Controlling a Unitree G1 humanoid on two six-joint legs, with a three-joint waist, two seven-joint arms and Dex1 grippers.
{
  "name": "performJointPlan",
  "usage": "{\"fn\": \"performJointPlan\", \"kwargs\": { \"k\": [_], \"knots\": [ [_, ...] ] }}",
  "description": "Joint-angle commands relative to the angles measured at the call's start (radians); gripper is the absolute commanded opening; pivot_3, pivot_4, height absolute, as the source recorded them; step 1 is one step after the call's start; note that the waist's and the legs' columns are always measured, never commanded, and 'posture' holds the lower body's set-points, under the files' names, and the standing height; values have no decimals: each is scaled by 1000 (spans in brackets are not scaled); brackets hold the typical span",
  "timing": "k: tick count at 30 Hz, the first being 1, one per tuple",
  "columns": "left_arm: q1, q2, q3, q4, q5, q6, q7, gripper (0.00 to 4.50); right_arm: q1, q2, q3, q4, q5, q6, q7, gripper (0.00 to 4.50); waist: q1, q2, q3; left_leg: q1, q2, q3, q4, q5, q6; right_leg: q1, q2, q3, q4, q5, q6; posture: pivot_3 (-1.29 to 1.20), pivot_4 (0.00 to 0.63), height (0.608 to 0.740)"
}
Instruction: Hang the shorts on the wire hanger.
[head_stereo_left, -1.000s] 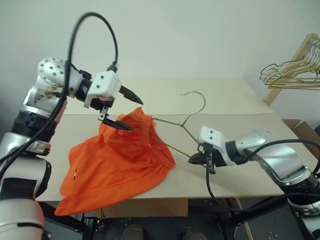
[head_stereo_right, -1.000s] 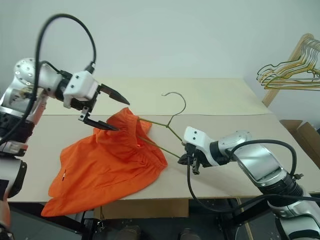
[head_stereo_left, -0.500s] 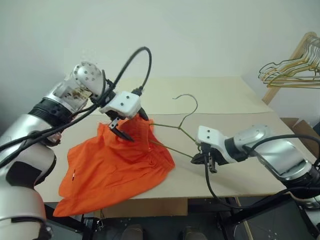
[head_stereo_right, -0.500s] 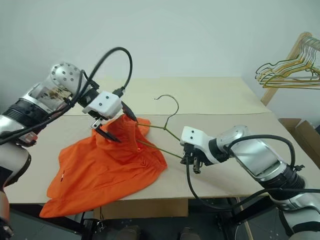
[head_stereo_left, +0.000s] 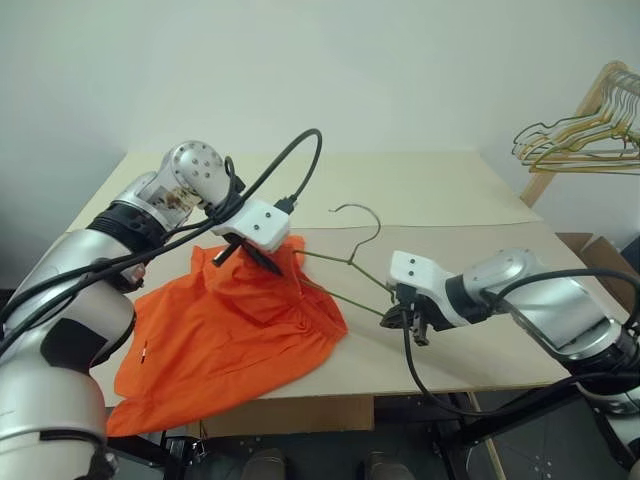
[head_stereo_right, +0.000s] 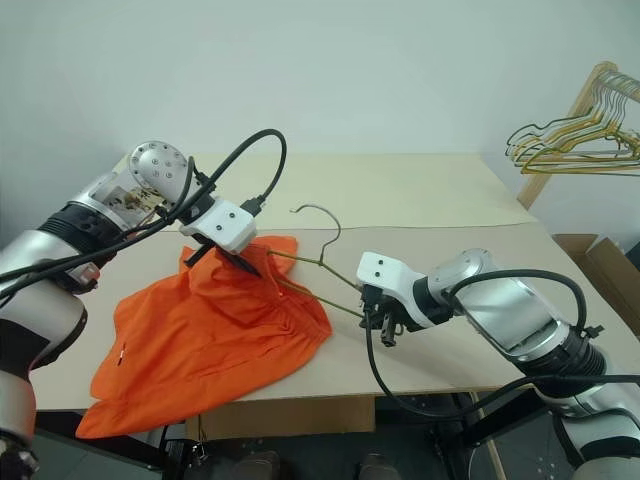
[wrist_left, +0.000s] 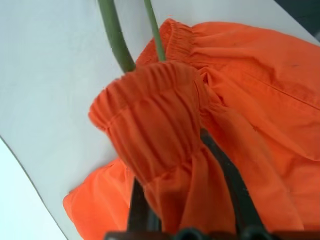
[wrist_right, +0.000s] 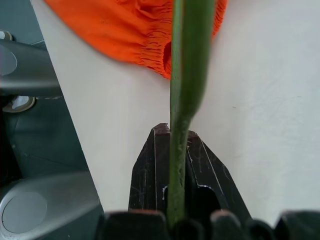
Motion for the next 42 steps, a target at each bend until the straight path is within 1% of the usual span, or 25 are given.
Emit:
{"fn": "performJointPlan", "kwargs": {
  "k": [1, 3, 5, 7, 8, 10, 14, 18, 19, 24, 27, 30, 32, 36, 39, 42],
  "knots": [
    [-24, -2, 37, -15, -11, -4, -10, 4, -38, 8, -30, -7, -8, -6, -28, 0, -1, 0, 0, 0, 0, 0, 0, 0, 0, 0, 0, 0, 0, 0, 0, 51, 0, 740],
    [-12, -5, 65, -14, 0, 11, -10, 4, -32, 7, -29, -12, -28, -49, -45, 0, -1, 0, 0, -1, 0, 0, 0, 0, 0, -1, 0, 0, 0, 0, 0, 50, 0, 740],
    [6, -6, 95, -15, 16, 16, -10, 4, -18, 33, -47, -3, -43, -64, -89, 0, -2, 0, 0, -1, 0, 0, 0, 0, 0, -1, 0, 0, 0, 0, 0, 47, 0, 740],
    [28, 0, 127, -25, 13, 49, -10, 0, 1, 23, -53, -7, -64, -103, -107, 612, -3, 0, 0, -1, 0, 0, 0, 0, 0, -1, 0, 0, 0, 0, 0, 48, 0, 740],
    [39, 3, 147, -26, 10, 70, -10, 0, 11, 11, -68, -14, -56, -107, -101, 820, -2, 0, 0, -1, 0, 0, 0, 0, 0, -1, 0, 0, 1, 0, 0, 45, 0, 740],
    [59, 6, 188, -26, 8, 107, -10, 0, 30, -12, -108, -29, -32, -104, -89, 1458, -1, 0, 0, -1, 0, 0, 0, 0, 0, -1, 0, 0, 1, 0, 0, 42, 0, 740],
    [97, 18, 250, -15, 32, 154, -10, 0, 67, -43, -207, -31, -5, -91, -98, 2907, -2, 0, 0, -2, 0, 0, 1, 0, 0, -1, -1, 0, 1, 0, 0, 32, 0, 740],
    [122, 38, 265, -16, 55, 162, -10, 0, 104, -69, -302, -23, 23, -74, -109, 4338, -3, 0, 0, -1, 0, 0, 0, 0, 0, -1, 0, 0, 1, 0, 0, 30, 0, 740],
    [125, 38, 269, -16, 59, 165, -10, 0, 109, -73, -327, -18, 30, -69, -113, 4424, -4, 0, 0, -1, 0, 0, 0, 0, 0, -1, 0, 0, 1, 0, 0, 28, 0, 740],
    [138, 33, 290, -14, 72, 181, -10, 0, 144, -67, -486, 16, 73, -55, -153, 4424, -3, 0, 0, -1, 0, 0, 1, 0, 0, -1, 0, 0, 1, 0, 0, 24, 0, 740],
    [141, 22, 307, -9, 80, 196, -10, 0, 198, -52, -657, 17, 128, -73, -159, 4424, -1, 0, 0, -1, -1, 0, 1, 0, 0, -1, 0, 0, 1, 0, 0, 21, 0, 740],
    [138, 7, 331, 9, 95, 210, -10, 0, 268, 12, -870, -2, 251, -93, -135, 4424, 1, 0, 0, -1, -1, -1, 1, 0, 0, 0, 0, 0, 0, 0, 0, 16, 0, 740],
    [138, 3, 336, 15, 101, 211, -10, 0, 323, 49, -963, -22, 320, -97, -123, 4424, 0, 0, 0, 0, -2, 0, 1, 0, 0, 2, 0, 0, 0, 0, 1, 12, 0, 740],
    [137, -1, 340, 24, 111, 210, -10, 0, 438, 101, -1057, -53, 446, -118, -76, 4424, -4, 0, 0, 4, -1, -1, 0, 0, 0, 6, 0, 0, 0, 0, 1, 9, 0, 740],
    [126, -14, 349, 45, 122, 210, -10, 0, 514, 120, -1068, -62, 503, -126, -65, 4424, -13, 0, 0, 7, -1, -1, 0, 0, 0, 9, 0, 1, 0, 0, 1, 9, 0, 740],
    [118, -25, 369, 62, 133, 215, -10, 0, 595, 97, -1036, -115, 558, -124, -27, 4424, -18, 0, 0, 8, -1, -2, 1, 0, 0, 10, 0, 1, 0, 0, 1, 10, 0, 740]
  ]
}}
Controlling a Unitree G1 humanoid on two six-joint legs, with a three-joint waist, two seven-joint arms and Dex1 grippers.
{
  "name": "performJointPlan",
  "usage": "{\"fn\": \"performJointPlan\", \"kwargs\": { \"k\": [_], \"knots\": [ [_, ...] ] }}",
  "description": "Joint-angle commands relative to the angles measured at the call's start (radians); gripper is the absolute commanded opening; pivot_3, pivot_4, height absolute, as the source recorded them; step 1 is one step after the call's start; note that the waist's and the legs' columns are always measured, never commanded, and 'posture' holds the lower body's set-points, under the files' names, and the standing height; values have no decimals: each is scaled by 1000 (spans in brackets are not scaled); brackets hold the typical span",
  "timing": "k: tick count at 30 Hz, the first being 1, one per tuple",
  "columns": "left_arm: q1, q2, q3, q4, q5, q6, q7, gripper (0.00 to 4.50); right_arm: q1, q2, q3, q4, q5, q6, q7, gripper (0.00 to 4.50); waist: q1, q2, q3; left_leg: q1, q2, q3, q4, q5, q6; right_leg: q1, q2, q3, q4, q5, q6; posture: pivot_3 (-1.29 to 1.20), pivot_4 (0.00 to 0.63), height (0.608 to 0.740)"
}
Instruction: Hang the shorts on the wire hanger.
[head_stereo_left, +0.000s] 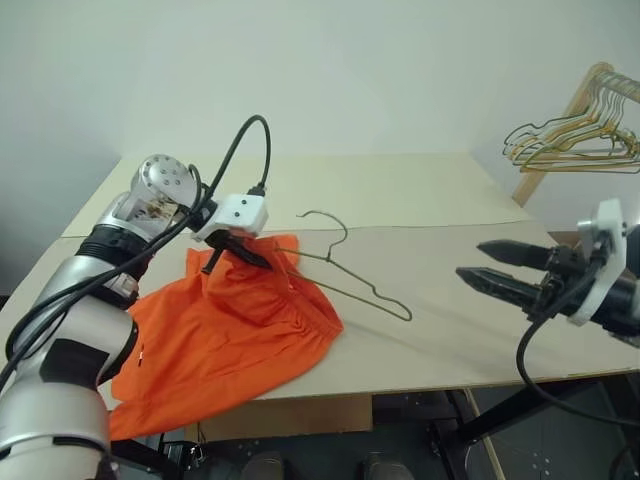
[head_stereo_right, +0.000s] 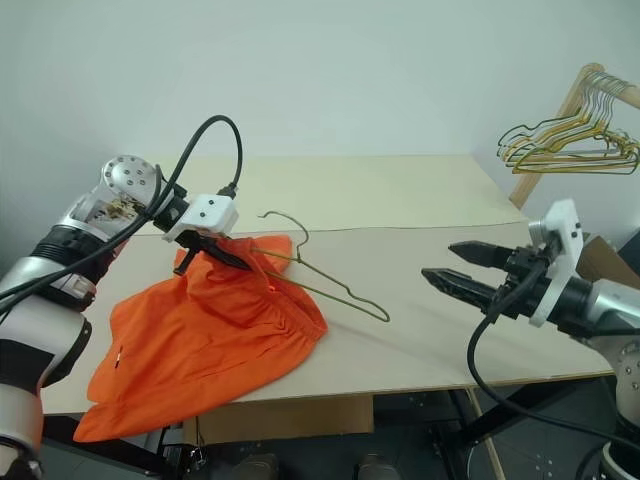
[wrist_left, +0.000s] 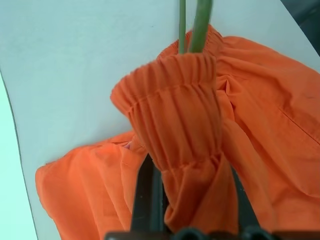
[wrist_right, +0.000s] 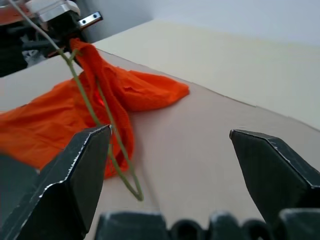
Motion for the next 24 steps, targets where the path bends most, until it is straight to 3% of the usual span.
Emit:
{"fn": "performJointPlan", "kwargs": {
  "k": [1, 5, 7, 12, 21, 24],
  "knots": [
    [-41, -13, 59, 23, 11, 5, -3, 0, 65, -34, 29, -107, 73, -24, 44, 4424, -3, 0, 0, 0, 0, 0, 0, 0, 0, 0, 0, 0, 0, 0, 0, 12, 0, 740],
    [-75, -62, 136, 73, 31, 64, -3, 0, 136, -53, 288, -208, -35, -52, -25, 4424, -11, -1, 0, 0, 0, -1, 0, 0, 0, 0, 0, 0, 0, 0, 0, 8, 0, 740],
    [-91, -80, 165, 87, 30, 99, -3, 0, 122, 2, 421, -173, -118, -107, -92, 4424, -14, -2, 0, 0, 0, -1, 0, 0, 0, 0, 0, 0, 0, 0, 0, 8, 0, 740],
    [-102, -87, 184, 99, 57, 96, -3, 0, 0, 190, 592, 5, -192, -82, -256, 4424, -32, -2, 0, 0, -1, 0, 0, 0, 0, 0, 0, 1, 0, 0, 0, 11, 0, 740],
    [-114, -93, 203, 114, 79, 93, -3, 0, -100, 421, 701, 205, -242, -49, -421, 4424, -32, -2, 0, -2, -1, -1, 0, 0, 0, -2, -1, 0, 0, 0, 1, 25, 0, 740],
    [-118, -95, 207, 119, 85, 92, -3, 0, -116, 480, 679, 277, -246, -66, -449, 4424, -33, -2, 0, -2, -1, -1, 0, 0, 0, -1, -1, 0, 1, 0, 1, 26, 0, 740]
  ]
}}
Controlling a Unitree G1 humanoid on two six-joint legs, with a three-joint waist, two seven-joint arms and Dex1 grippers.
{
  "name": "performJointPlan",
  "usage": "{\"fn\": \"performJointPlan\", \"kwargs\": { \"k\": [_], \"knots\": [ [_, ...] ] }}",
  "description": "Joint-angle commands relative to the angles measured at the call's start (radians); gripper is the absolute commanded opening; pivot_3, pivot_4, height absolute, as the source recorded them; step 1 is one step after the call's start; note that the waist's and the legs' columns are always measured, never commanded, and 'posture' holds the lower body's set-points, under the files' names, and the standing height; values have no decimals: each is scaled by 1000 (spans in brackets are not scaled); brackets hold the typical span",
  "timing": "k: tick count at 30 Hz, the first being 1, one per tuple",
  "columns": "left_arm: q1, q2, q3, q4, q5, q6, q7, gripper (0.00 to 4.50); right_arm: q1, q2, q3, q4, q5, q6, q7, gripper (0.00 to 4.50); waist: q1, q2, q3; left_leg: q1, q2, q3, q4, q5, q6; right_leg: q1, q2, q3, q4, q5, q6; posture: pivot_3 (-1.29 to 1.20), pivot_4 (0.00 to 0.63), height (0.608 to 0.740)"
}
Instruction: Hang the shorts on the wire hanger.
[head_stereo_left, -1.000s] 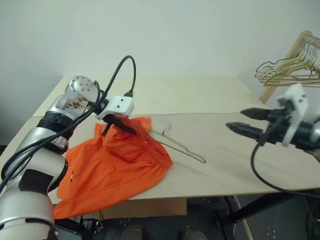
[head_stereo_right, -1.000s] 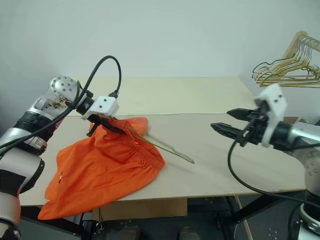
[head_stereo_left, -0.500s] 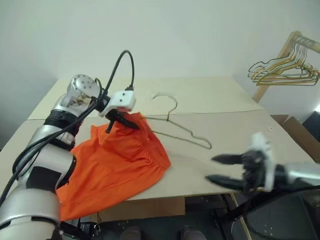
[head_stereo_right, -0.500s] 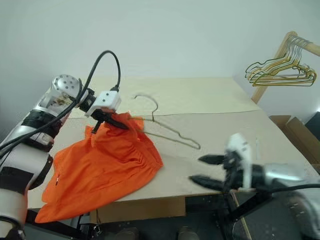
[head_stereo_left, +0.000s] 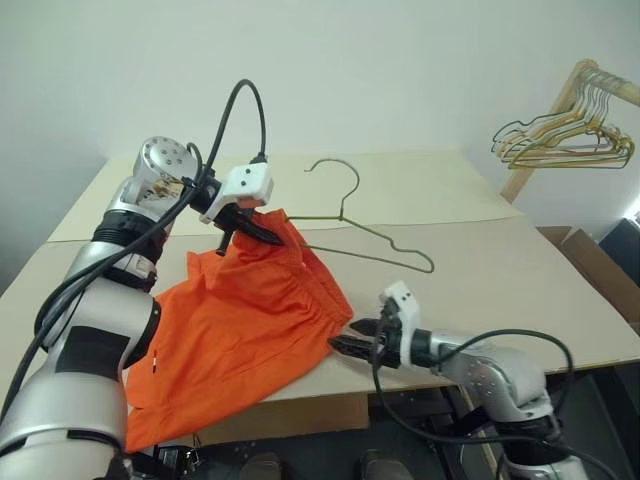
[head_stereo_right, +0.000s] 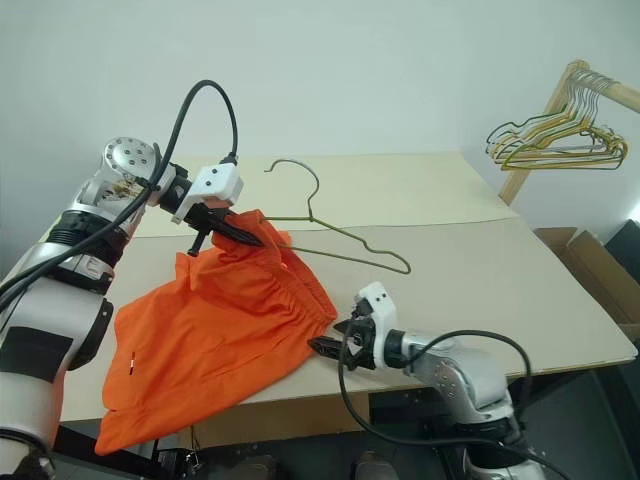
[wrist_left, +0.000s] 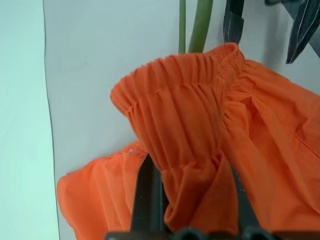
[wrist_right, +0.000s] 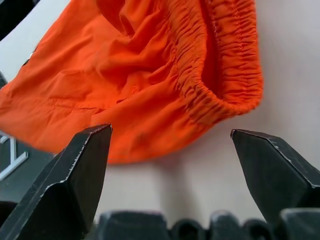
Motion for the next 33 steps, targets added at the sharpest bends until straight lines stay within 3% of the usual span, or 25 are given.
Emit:
{"fn": "performJointPlan", "kwargs": {
  "k": [1, 3, 6, 17, 22, 33],
  "knots": [
    [-46, 6, 36, 2, 0, -3, -3, 0, -30, 44, -37, 49, 6, -38, -21, 4424, 0, 0, 0, 0, 0, 0, 0, 0, 0, 0, 0, 0, 0, 0, 0, 23, 0, 740],
    [-47, 4, 40, 5, 4, -4, -3, 0, -45, 70, -43, 62, 26, -39, -7, 4424, -2, 0, 0, 0, 0, 0, 0, 0, 0, 0, 0, 0, 0, 0, 0, 22, 0, 740],
    [-48, -1, 43, 12, 10, -9, -3, 0, -61, 97, -14, 79, 16, -56, 9, 3826, -4, 0, 0, 0, 0, 0, 0, 0, 0, 0, 0, 0, 0, 0, 0, 21, 0, 740],
    [-41, -12, 71, 24, 27, -18, -3, 0, -66, 123, -20, 95, 17, -88, 30, 15, -4, 0, 0, 0, 0, -1, 0, 0, 0, 0, 0, 0, 1, 0, 0, 19, 0, 740],
    [-26, 1, 79, 12, 22, -8, -3, 0, -66, 62, -39, 82, 15, -74, 49, 15, -3, 0, 0, 0, 0, -1, 0, 0, 0, 0, 0, 0, 0, 0, 0, 15, 0, 740],
    [106, 166, -4, -205, -193, 102, -3, 0, -130, -378, -111, 167, 28, -91, 359, 15, -6, 0, 0, 1, 0, -3, -1, 0, 0, 0, 0, 1, 0, 0, 0, 19, 0, 740]
  ]
}}
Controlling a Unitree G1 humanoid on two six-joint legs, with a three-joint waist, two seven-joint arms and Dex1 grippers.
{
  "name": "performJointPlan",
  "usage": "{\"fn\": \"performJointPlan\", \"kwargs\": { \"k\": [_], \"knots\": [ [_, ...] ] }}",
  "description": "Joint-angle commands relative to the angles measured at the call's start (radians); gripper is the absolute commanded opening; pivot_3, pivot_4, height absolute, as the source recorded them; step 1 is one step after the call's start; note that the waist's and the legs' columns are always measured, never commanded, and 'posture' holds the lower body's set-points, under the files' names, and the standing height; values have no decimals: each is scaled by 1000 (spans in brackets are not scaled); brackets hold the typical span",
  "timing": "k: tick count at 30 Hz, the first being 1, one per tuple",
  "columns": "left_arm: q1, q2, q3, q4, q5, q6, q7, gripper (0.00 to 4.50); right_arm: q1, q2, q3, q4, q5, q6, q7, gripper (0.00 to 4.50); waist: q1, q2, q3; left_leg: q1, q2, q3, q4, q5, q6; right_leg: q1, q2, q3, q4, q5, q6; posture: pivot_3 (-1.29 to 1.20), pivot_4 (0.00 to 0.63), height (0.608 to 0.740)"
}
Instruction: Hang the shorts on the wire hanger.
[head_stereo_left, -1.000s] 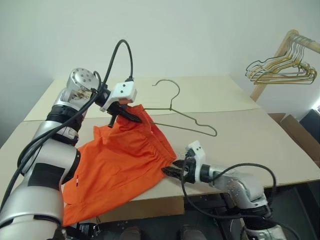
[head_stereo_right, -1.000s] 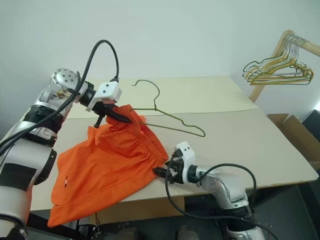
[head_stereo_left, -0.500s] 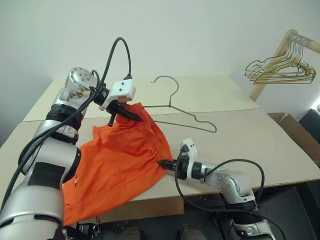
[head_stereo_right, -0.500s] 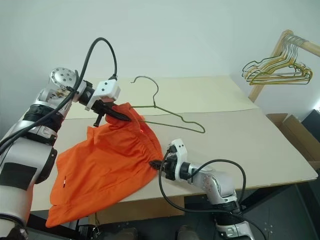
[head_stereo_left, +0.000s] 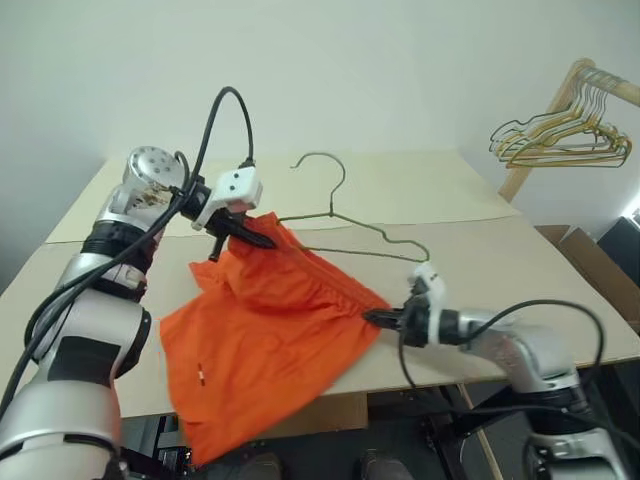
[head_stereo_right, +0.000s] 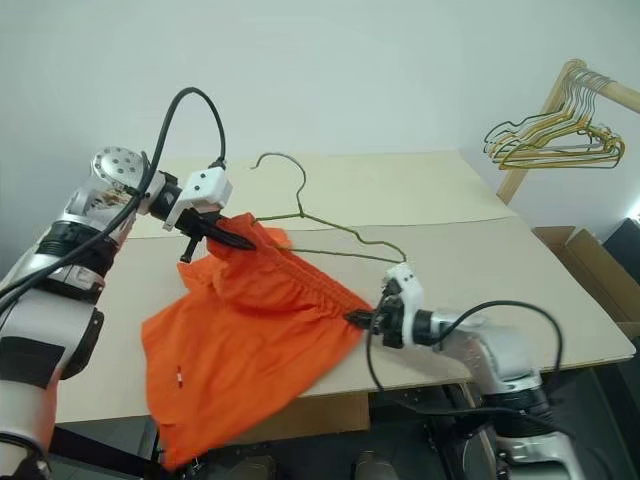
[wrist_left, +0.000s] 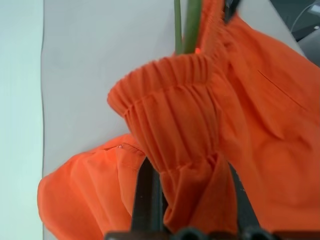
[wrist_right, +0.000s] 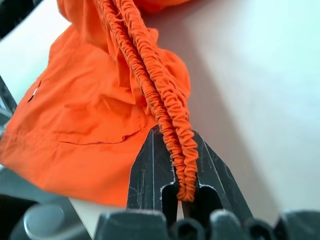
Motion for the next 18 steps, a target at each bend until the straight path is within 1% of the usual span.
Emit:
{"fn": "performJointPlan", "kwargs": {
  "k": [1, 5, 9, 12, 18],
  "knots": [
    [12, 83, -4, -77, -94, 49, -3, 0, -26, -97, -34, 58, -18, -30, 90, 15, 0, 0, 0, 0, 0, 0, 0, 0, 0, 0, 0, 0, 0, 0, 0, 18, 0, 740],
    [59, 128, -12, -137, -170, 67, -3, 0, -62, -173, -4, 106, -42, -52, 172, 15, 1, 0, 0, 1, 0, 0, 0, 0, 0, 1, 0, 0, 0, 0, 0, 16, 0, 740],
    [105, 169, -21, -171, -190, 53, -3, 0, -88, -213, 13, 168, -58, -72, 227, 15, 3, 0, 0, 1, 0, 0, 0, 0, 0, 1, 0, 0, 0, 0, 0, 20, 0, 740],
    [136, 187, -14, -155, -131, 3, -3, 0, -103, -249, 26, 208, -79, -99, 271, 15, 4, 0, 0, 1, 0, 2, 0, 0, 0, 1, 0, 0, 0, 0, 0, 20, 0, 740],
    [130, 138, 81, -58, -58, 52, 39, 0, -111, -313, 28, 219, -79, -122, 338, 15, 12, 0, 0, 0, 0, 3, 1, 0, 0, 1, 0, 0, 0, 0, 0, 18, 0, 740]
  ]
}}
